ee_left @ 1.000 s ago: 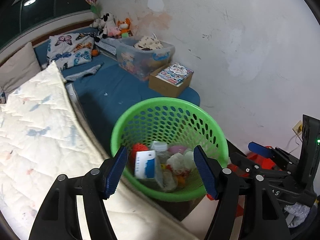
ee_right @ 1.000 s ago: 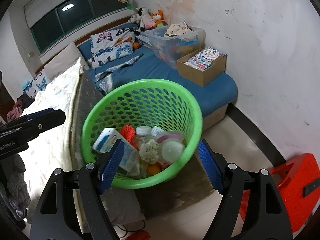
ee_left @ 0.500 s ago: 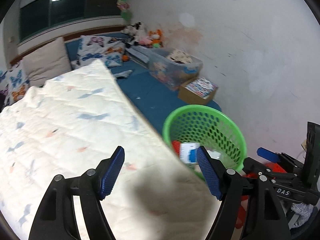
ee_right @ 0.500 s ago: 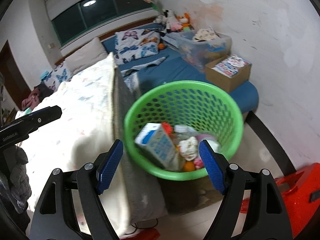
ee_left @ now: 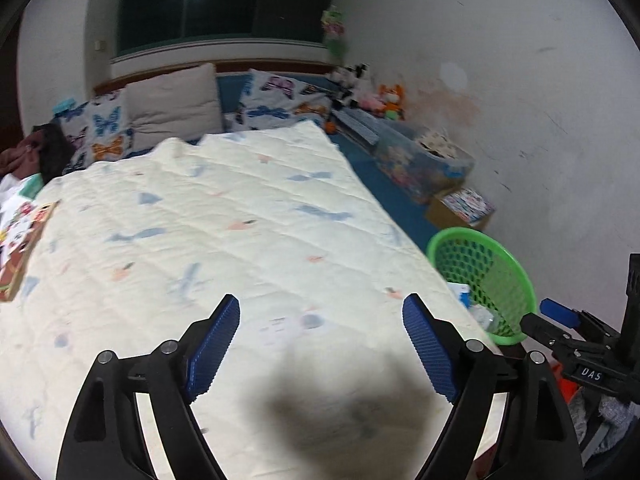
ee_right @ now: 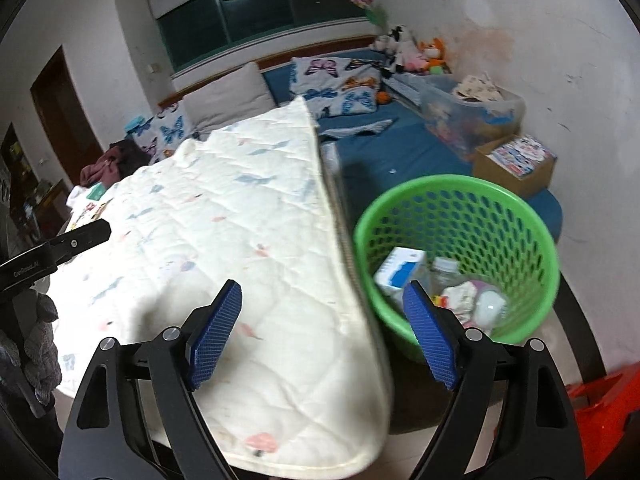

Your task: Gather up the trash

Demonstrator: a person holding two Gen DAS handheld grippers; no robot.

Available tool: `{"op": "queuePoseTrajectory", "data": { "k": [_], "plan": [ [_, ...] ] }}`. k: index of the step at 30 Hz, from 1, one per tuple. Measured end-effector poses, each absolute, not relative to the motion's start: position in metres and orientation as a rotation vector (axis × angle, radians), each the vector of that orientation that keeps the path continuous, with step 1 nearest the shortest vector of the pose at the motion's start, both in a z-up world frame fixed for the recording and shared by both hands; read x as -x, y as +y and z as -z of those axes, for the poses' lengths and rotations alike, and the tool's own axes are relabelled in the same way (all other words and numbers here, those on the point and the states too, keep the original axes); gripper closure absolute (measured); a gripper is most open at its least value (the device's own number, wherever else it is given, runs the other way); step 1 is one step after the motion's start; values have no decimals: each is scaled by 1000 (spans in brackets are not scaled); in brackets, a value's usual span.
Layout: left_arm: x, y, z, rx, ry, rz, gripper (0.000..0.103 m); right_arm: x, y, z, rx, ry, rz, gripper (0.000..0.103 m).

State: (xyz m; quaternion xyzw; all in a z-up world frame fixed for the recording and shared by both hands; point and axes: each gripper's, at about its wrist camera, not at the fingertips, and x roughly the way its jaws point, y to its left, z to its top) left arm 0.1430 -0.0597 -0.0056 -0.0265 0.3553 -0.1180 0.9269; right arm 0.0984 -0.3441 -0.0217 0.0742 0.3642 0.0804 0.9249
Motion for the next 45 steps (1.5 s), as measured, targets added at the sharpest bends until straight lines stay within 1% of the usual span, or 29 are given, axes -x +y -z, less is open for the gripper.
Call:
{"op": "queuePoseTrajectory", "data": {
  "k": [7,9,17,20,27,37,45],
  "plan": [
    [-117,-13,1,80,703,156,15,-93,-310,14,-85,729,-191,17],
    [-111,-1,0,99,697,137,11,-90,-299,12,-77,728,-201,16],
    [-90,21,-2,90,666,49,7,-81,-269,8,-46,711,-243,9],
    [-83,27,-2,89,656,27,7,-78,-259,6,-16,697,-238,8],
    [-70,42,-4,119,628,2,7,-71,-253,0,-43,678,-254,5],
    [-56,52,0,115,612,-29,7,-64,-235,1,-26,660,-268,4],
    [-43,43,-5,51,567,-46,7,-61,-231,-2,-19,645,-261,4]
  ]
}}
